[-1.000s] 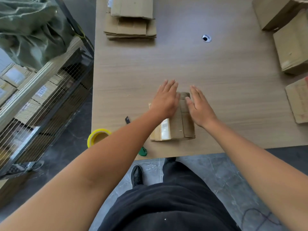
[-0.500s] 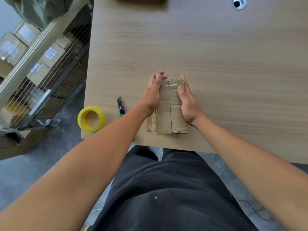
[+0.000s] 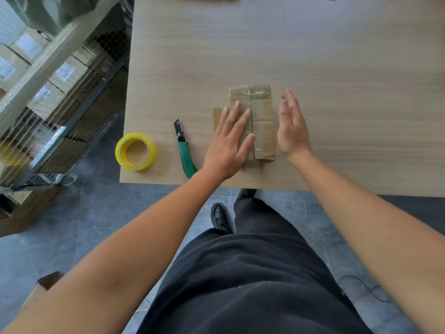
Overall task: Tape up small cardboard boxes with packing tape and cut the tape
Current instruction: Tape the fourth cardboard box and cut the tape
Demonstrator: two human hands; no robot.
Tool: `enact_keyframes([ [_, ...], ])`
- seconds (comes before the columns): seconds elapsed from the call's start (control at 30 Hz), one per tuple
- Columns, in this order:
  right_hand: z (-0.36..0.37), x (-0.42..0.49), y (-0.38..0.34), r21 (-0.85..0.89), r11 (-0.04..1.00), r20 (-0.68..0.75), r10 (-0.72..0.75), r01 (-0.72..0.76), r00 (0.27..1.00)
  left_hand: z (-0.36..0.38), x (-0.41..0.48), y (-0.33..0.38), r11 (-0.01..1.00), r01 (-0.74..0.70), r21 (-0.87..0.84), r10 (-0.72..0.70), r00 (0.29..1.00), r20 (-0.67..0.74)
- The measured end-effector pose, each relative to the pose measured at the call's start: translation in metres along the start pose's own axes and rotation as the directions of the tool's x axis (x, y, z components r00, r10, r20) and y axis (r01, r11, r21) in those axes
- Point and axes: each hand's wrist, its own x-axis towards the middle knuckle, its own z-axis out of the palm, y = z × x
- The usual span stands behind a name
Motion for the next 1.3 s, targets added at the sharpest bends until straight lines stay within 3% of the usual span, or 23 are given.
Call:
enact_keyframes([
  [0.1,0.0,-0.046,0.021,0.026,0.999,0.114,-0.034,0.031,0.993,0.003,0.001,-0.009,0.995,-0.07,-0.065,0.07,0.998,-0.009],
  [0.2,0.017,-0.077,0.045,0.095,0.994,0.183,-0.074,0.057,0.98,0.009,-0.001,-0.02,0.965,-0.252,-0.075,0.249,0.967,-0.048],
  [0.37,0.03,-0.057,0.056,0.391,0.913,0.222,0.032,-0.119,0.974,0.003,0.015,-0.035,0.916,-0.401,0.019,0.4,0.915,0.054],
  [0.53,0.023,-0.048,0.07,0.382,0.917,0.32,-0.018,-0.112,0.947,-0.004,0.013,-0.035,0.886,-0.421,0.194,0.396,0.905,0.154],
  [0.63,0.02,-0.046,0.065,0.348,0.929,0.321,0.007,-0.125,0.947,-0.004,0.009,-0.03,0.803,-0.491,0.339,0.479,0.869,0.126],
  [0.77,0.022,-0.045,0.067,0.357,0.926,0.298,0.013,-0.124,0.955,-0.003,0.01,-0.031,0.761,-0.549,0.344,0.536,0.832,0.143],
  [0.83,0.028,-0.047,0.07,0.389,0.91,0.267,0.041,-0.146,0.963,-0.003,0.012,-0.034,0.794,-0.547,0.266,0.54,0.835,0.108],
  [0.9,0.037,-0.05,0.072,0.445,0.878,0.195,0.098,-0.176,0.976,0.008,0.01,-0.031,0.876,-0.475,0.086,0.478,0.878,-0.023],
  [0.97,0.044,-0.052,0.073,0.472,0.862,0.093,0.158,-0.183,0.983,0.027,0.004,-0.02,0.929,-0.308,-0.206,0.264,0.94,-0.216],
  [1.03,0.049,-0.055,0.073,0.475,0.867,0.022,0.158,-0.15,0.987,0.045,-0.005,-0.012,0.865,-0.126,-0.486,-0.021,0.958,-0.286],
  [1.1,0.05,-0.057,0.072,0.463,0.884,-0.011,0.075,-0.061,0.997,0.055,-0.008,-0.013,0.765,-0.036,-0.643,-0.175,0.949,-0.261],
  [1.23,0.052,-0.058,0.062,0.38,0.925,-0.089,0.027,0.008,0.996,0.047,-0.004,-0.011,0.548,0.051,-0.835,-0.206,0.976,-0.076],
  [1.3,0.045,-0.061,0.056,0.273,0.961,-0.12,-0.002,0.035,0.993,0.037,-0.005,-0.011,0.528,0.148,-0.836,-0.192,0.98,0.052],
])
